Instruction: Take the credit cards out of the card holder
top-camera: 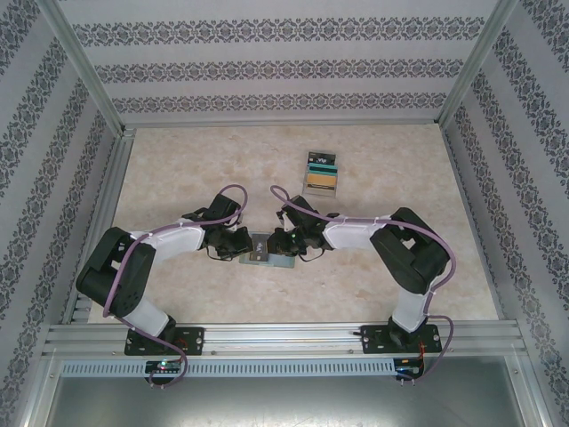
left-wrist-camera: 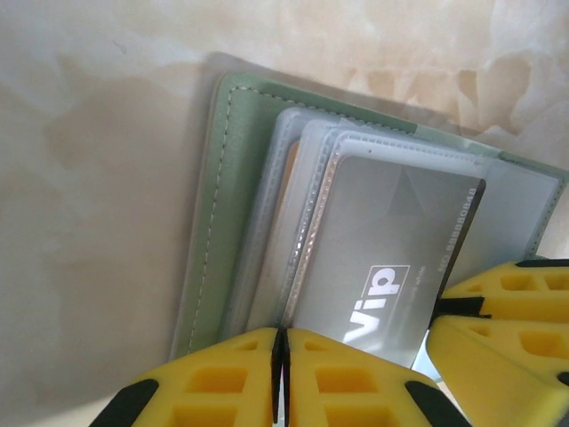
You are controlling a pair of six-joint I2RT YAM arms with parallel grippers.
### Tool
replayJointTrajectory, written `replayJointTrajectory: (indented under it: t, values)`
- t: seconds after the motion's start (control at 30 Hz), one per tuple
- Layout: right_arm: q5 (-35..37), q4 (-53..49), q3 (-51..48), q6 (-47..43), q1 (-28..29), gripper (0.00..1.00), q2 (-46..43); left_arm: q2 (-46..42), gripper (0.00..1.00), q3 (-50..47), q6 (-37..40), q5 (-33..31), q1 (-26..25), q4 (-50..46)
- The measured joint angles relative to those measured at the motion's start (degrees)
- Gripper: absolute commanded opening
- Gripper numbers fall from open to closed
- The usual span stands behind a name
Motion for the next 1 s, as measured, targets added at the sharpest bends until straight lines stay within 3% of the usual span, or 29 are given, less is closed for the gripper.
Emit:
replayJointTrajectory:
  t: [0.23,0.33,0.4,0.43,0.7,1.0]
  values:
    - [-2.29,1.86,0.00,1.49,-0.68,0.19,1.51,0.02,0.12,-0.11,-0.04,0.11,0.00,0.24]
    - [-2.93,2.67,0.00,1.92,-0.74,0.12,1.88,0.02,0.11,-0.11,-0.04,0.24,0.02,0.26]
    - [-3.21,2.86,0.00,2.51,-0.98,0.01,2.05,0.02,0.11,-0.11,-0.07,0.22,0.02,0.22]
    - [-3.54,2.99,0.00,2.86,-1.18,0.00,2.05,0.02,0.10,-0.11,-0.07,0.26,0.02,0.24]
    - [-5.01,5.60,-1.55,3.19,-2.64,0.00,1.99,0.00,0.00,-0.09,-0.28,-0.15,0.02,0.37]
    - [-6.14,7.26,-4.22,3.19,-4.13,0.00,0.76,0.15,0.00,0.04,-0.33,-0.42,0.02,0.33]
